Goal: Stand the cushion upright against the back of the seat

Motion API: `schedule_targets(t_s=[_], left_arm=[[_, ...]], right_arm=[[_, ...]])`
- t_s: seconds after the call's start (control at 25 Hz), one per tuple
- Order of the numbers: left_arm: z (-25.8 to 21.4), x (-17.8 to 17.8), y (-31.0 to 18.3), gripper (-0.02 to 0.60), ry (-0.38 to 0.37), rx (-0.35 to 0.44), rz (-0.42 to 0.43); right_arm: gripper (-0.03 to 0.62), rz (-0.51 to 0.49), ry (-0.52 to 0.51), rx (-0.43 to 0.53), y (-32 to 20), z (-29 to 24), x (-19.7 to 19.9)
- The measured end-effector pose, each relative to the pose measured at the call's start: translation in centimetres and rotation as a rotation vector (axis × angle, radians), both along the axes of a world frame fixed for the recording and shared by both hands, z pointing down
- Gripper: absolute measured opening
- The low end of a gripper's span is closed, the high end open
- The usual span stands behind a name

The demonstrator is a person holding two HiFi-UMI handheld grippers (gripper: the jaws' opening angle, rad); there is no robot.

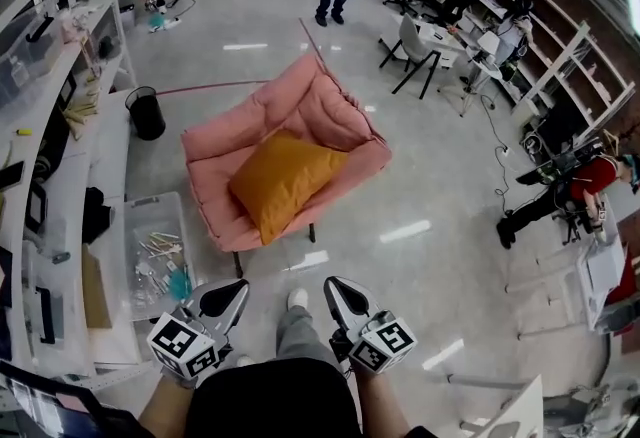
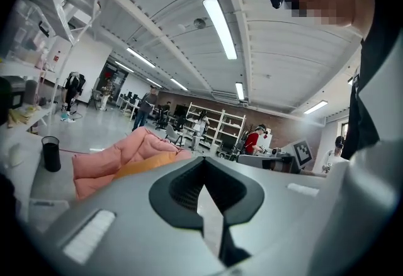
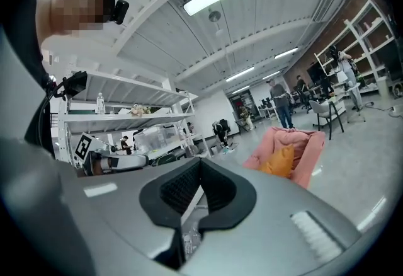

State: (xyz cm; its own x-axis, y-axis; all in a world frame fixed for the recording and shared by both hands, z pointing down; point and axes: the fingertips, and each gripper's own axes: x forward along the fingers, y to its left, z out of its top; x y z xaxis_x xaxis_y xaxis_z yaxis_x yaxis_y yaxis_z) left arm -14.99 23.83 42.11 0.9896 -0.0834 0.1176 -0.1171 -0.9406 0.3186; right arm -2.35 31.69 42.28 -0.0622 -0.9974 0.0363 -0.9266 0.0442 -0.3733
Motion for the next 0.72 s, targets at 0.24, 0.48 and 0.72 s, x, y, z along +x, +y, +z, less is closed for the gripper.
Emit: schedule_targets(t_s=[0.24,0.48,0.72], left_arm=[[1.1,6.1,-3.3,0.018,-0.048,-0.019,-0.031],[1.1,12.0,-6.7,0.018,-0.088,-0.023,-0.097],[0.6,17.0,-9.4,0.018,-0.121,-0.024,-0.167]], right_arm=[[0.006,-0.012,-0.013,-0.071,-3.1,2.7,6.7],[0.006,-0.061,-0.047,-0.087,-6.3,3.5,13.1],[0.006,-0.114,-0.079,-0.101,-9.2,3.6,18.8]])
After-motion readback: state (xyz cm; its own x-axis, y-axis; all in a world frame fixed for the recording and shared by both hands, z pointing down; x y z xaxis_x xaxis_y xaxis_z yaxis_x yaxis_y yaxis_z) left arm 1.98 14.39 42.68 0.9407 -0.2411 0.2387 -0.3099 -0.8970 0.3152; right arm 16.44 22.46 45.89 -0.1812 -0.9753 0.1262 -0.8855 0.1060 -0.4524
